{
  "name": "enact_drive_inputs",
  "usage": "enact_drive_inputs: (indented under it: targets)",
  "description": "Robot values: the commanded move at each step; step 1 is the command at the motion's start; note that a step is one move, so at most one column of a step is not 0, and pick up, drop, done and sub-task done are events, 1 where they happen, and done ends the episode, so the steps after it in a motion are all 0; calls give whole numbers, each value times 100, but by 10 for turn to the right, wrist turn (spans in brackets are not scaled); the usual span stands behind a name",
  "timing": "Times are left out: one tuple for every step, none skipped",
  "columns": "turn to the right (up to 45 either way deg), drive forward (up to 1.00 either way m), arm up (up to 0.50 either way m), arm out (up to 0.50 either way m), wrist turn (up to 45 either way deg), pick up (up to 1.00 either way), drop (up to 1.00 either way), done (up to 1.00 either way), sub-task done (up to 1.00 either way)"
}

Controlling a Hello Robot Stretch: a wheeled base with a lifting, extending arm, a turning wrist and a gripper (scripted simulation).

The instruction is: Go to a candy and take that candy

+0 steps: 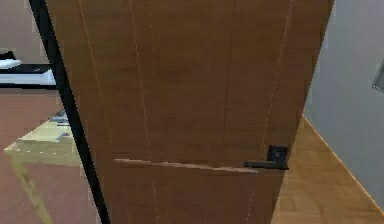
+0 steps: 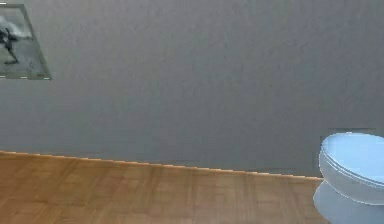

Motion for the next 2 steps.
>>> enact_drive_inputs:
  targets:
    - [-360, 0, 0, 0, 0, 0, 0, 0, 0]
    - [0, 5, 0, 0, 0, 0, 0, 0, 0]
